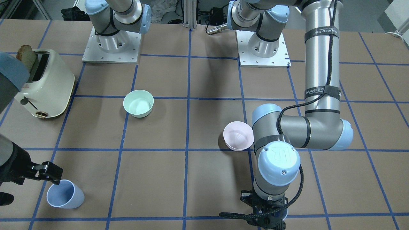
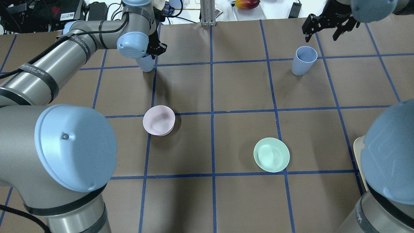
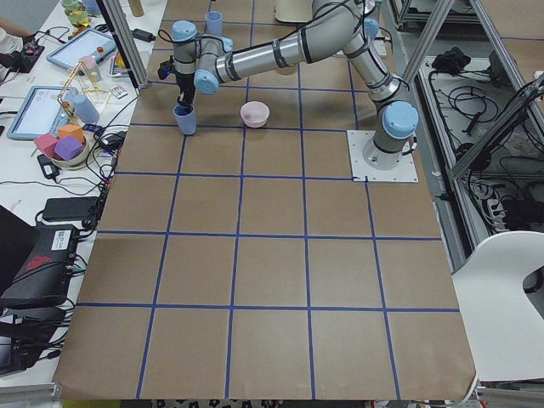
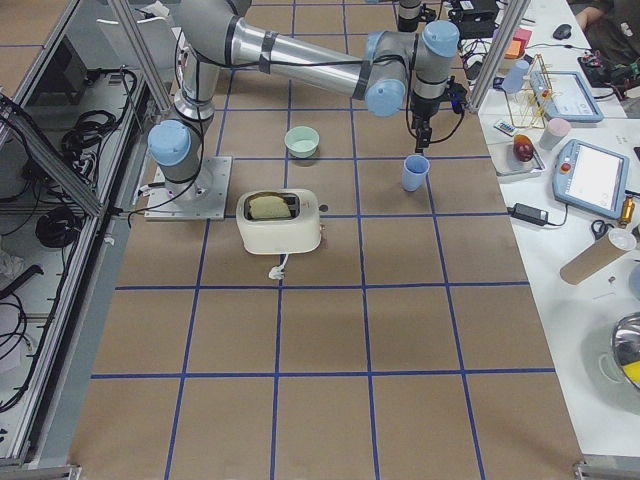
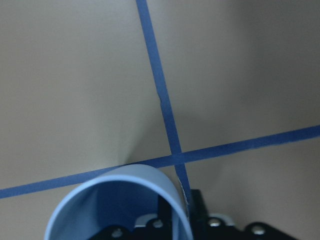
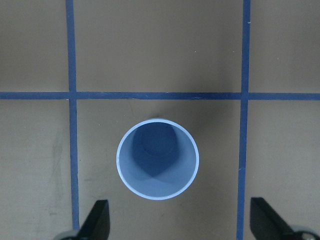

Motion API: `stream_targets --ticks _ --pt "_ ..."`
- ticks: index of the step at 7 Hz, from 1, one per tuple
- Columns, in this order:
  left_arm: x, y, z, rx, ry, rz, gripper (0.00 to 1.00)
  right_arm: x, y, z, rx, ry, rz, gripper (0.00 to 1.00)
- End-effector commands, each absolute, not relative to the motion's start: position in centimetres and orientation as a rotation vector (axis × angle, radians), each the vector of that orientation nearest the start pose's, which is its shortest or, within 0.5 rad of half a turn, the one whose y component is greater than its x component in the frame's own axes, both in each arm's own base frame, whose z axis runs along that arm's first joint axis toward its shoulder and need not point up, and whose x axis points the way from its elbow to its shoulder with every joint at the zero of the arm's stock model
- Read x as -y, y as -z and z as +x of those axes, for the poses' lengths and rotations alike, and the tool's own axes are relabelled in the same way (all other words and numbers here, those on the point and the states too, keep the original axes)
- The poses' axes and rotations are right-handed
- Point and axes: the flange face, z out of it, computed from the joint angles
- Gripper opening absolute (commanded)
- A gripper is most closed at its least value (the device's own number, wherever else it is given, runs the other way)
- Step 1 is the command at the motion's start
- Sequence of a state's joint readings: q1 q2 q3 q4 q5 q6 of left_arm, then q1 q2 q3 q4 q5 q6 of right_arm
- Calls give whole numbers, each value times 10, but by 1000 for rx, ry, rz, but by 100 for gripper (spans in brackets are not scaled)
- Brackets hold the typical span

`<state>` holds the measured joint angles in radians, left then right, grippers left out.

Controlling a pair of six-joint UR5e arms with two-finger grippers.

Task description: Stack blue cups with both arms

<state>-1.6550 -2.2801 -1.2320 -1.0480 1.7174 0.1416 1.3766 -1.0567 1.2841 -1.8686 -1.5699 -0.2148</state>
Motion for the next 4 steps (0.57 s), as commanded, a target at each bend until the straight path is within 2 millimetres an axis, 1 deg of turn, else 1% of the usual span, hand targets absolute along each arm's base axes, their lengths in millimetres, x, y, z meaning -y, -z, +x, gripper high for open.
stream_targets --ticks 1,2,3,4 --pt "711 -298 -258 -3024 251 156 0 719 -321 -11 -3151 61 -63 100" --pt "690 -295 -315 -3071 266 81 0 724 -305 -23 -3149 42 -46 100" --pt "669 -286 -358 -3086 256 2 0 727 -296 -41 -3149 47 -22 100" --pt "658 -284 -379 -3090 255 27 0 729 -292 -43 -3147 43 -12 100"
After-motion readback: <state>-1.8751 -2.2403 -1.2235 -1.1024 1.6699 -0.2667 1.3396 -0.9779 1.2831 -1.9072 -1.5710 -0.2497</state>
